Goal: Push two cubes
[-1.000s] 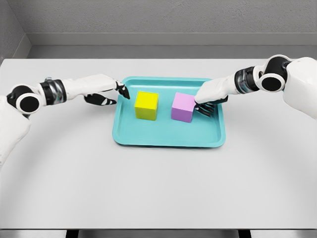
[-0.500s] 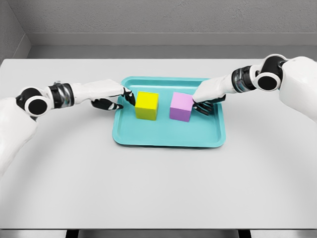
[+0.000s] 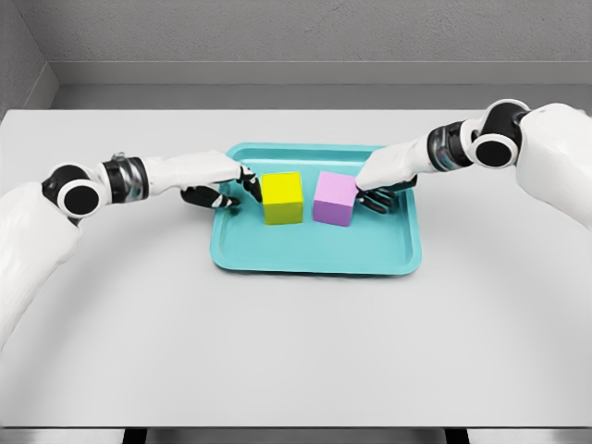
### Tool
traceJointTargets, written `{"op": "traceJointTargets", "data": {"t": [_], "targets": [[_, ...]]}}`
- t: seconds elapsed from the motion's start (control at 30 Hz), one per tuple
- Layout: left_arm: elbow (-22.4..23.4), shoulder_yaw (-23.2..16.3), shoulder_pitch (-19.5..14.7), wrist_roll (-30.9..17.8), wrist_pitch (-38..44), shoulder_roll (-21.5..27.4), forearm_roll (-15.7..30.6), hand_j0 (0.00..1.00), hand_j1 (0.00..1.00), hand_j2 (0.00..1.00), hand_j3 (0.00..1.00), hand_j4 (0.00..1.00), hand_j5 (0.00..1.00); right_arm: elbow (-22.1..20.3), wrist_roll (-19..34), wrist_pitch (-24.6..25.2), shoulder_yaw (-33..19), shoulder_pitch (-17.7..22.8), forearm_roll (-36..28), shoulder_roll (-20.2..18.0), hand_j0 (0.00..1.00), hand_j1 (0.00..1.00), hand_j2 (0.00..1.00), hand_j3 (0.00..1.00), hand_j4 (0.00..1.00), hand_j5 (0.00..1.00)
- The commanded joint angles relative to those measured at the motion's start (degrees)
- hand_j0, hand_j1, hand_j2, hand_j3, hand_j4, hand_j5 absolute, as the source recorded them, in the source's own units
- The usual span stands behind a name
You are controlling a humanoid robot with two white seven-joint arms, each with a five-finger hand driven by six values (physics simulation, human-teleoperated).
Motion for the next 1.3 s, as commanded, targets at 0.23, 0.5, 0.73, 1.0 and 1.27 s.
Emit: {"op": "traceJointTargets", "data": {"t": [0.23, 0.5, 0.73, 1.0, 1.27], "targets": [[3.67, -0.07, -0.70, 0.00, 0.02, -2.14, -0.43, 0.59, 0.59, 0.59, 0.59, 0.59, 0.59, 0.09, -0.03, 0.07, -0.06, -0.18, -0.11, 0.16, 0.13, 0.13, 0.13, 0.13, 0.13, 0.13], [4.02, -0.24, -1.06, 0.00, 0.02, -3.28, -0.52, 0.58, 0.58, 0.58, 0.58, 0.58, 0.58, 2.37, -0.03, 0.07, -0.06, -0.35, -0.11, 0.07, 0.13, 0.13, 0.13, 0.13, 0.13, 0.13], [4.55, 0.02, -1.76, 0.00, 0.02, -4.07, -0.61, 0.58, 0.58, 0.58, 0.58, 0.58, 0.58, 3.87, -0.03, 0.07, 0.03, -0.35, -0.11, 0.51, 0.13, 0.13, 0.13, 0.13, 0.13, 0.13], [7.01, 0.20, -2.55, 0.00, 0.02, -4.16, -0.52, 0.58, 0.58, 0.58, 0.58, 0.58, 0.58, 5.01, -0.03, 0.07, 0.03, -0.35, 0.51, 2.18, 0.13, 0.13, 0.13, 0.13, 0.13, 0.13], [9.03, 0.20, -3.60, 0.00, 0.02, -5.66, -0.61, 0.58, 0.58, 0.58, 0.58, 0.58, 0.58, 5.10, -0.03, 0.07, -0.15, -0.44, 0.68, 2.35, 0.13, 0.13, 0.13, 0.13, 0.13, 0.13]]}}
